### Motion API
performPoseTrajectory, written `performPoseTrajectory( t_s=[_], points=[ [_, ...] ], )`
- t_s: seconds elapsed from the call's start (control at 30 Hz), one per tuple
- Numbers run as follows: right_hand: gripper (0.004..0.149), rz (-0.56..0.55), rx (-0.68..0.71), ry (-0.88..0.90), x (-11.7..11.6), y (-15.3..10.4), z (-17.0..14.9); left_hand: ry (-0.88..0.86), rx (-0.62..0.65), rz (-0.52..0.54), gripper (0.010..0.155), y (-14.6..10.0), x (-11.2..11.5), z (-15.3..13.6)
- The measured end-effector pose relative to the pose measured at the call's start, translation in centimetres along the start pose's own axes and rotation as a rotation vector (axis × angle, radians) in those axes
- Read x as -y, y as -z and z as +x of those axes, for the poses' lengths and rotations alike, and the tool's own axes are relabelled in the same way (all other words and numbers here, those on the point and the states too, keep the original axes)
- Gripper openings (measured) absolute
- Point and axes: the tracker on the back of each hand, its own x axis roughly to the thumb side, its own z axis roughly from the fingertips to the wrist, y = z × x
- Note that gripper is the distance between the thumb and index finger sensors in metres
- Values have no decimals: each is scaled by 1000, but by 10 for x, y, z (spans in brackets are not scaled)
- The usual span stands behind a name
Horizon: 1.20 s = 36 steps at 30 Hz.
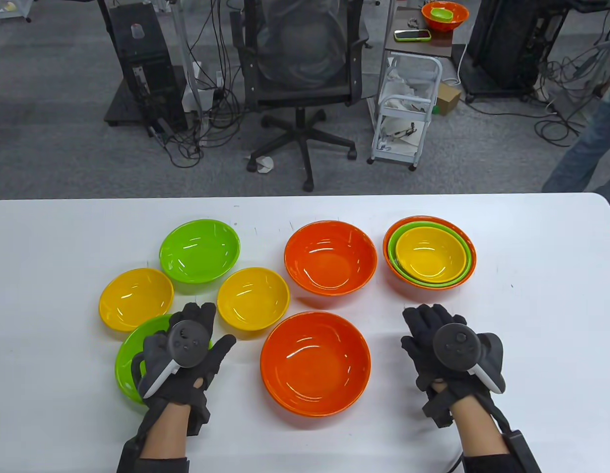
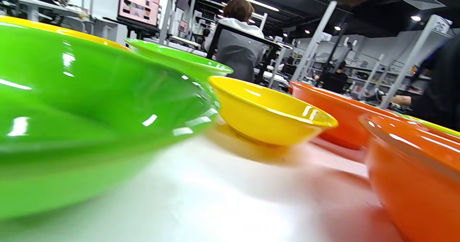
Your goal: Nest bowls by size, largest on bottom, smallest on top
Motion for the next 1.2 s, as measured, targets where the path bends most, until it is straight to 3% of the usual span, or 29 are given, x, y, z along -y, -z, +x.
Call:
performPoseTrajectory(
  t_s=[0.23,0.63,1.2],
  points=[
    [60,0,1,19,0,1,-1,-53,-117,17,79,4,-10,-40],
    [60,-1,-10,37,3,1,-3,54,-350,25,79,5,-29,-109],
    [60,23,-31,39,2,1,-5,50,-464,-66,72,11,-15,-126]
  ],
)
